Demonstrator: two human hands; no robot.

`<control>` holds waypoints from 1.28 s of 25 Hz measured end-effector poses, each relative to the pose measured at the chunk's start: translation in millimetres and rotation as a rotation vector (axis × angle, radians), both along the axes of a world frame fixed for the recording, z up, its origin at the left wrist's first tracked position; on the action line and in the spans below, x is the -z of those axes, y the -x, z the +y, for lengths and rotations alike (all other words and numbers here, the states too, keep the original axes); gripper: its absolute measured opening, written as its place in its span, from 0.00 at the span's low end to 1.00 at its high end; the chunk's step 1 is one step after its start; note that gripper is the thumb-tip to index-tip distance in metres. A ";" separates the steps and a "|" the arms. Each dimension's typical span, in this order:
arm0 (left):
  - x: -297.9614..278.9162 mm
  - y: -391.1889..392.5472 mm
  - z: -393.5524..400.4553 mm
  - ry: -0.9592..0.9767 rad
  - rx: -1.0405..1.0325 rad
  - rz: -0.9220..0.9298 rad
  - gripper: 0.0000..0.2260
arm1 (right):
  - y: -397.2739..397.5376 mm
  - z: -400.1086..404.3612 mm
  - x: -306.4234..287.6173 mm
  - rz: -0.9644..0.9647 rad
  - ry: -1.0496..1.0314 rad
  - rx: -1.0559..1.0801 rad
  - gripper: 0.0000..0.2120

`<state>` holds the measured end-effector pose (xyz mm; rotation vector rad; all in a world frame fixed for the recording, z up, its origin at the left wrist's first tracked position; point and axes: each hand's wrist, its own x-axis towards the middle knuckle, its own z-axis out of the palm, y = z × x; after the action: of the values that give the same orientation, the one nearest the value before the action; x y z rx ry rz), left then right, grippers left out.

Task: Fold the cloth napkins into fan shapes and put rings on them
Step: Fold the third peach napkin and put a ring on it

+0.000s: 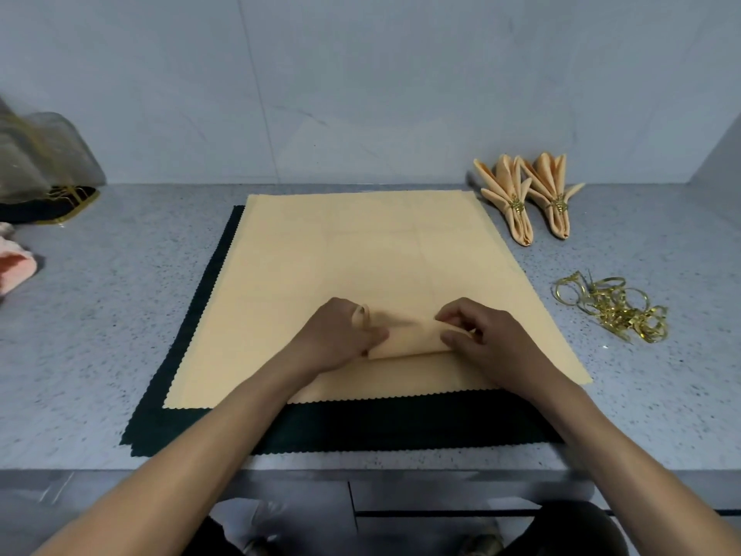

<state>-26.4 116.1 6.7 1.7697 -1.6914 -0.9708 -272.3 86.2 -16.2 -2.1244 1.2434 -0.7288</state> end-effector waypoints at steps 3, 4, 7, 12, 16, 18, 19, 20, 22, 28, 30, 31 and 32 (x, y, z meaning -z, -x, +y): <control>2.4 -2.0 -10.2 -0.045 -0.062 0.136 0.07 | -6.1 -3.9 -0.1 -0.064 0.010 0.072 0.05; 4.2 -1.7 -12.4 -0.042 -0.079 0.098 0.09 | -7.3 -4.5 1.2 -0.067 0.026 0.085 0.04; 11.1 0.7 -15.6 -0.038 -0.134 -0.064 0.15 | -8.5 -6.4 7.9 -0.011 0.139 0.102 0.01; 16.6 3.1 -9.5 0.164 -0.138 -0.281 0.18 | -1.1 -6.7 21.2 0.226 0.336 0.111 0.13; 22.9 8.3 -10.8 0.758 0.354 -0.677 0.07 | 23.4 0.0 19.1 0.587 0.158 -0.115 0.34; 21.6 14.6 -7.2 0.702 0.408 -0.670 0.08 | 29.7 2.5 19.7 0.689 0.126 -0.136 0.36; 19.1 17.3 -5.4 0.650 0.389 -0.674 0.12 | 30.4 3.7 19.9 0.688 0.115 -0.119 0.36; 17.2 19.8 -4.0 0.629 0.372 -0.719 0.14 | 29.9 4.9 19.6 0.679 0.107 -0.106 0.37; 12.5 24.5 -1.0 0.591 0.373 -0.829 0.15 | 29.1 6.6 20.8 0.671 0.122 -0.095 0.40; -4.7 39.7 -15.2 0.408 0.454 -1.034 0.22 | 26.6 8.9 19.9 0.647 0.115 -0.069 0.33; -7.6 43.1 -20.5 0.400 0.422 -1.064 0.20 | 24.7 8.2 21.3 0.633 0.127 -0.052 0.34; -7.1 44.5 -22.5 0.416 0.391 -1.058 0.18 | 24.7 7.0 23.1 0.619 0.122 -0.044 0.35; -7.3 46.2 -23.4 0.434 0.371 -1.059 0.15 | 23.6 7.1 22.7 0.608 0.117 -0.047 0.37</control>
<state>-72.6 92.7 14.0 1.7776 -2.6424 0.3625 -296.0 93.3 -38.9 -2.5673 1.4651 -0.1251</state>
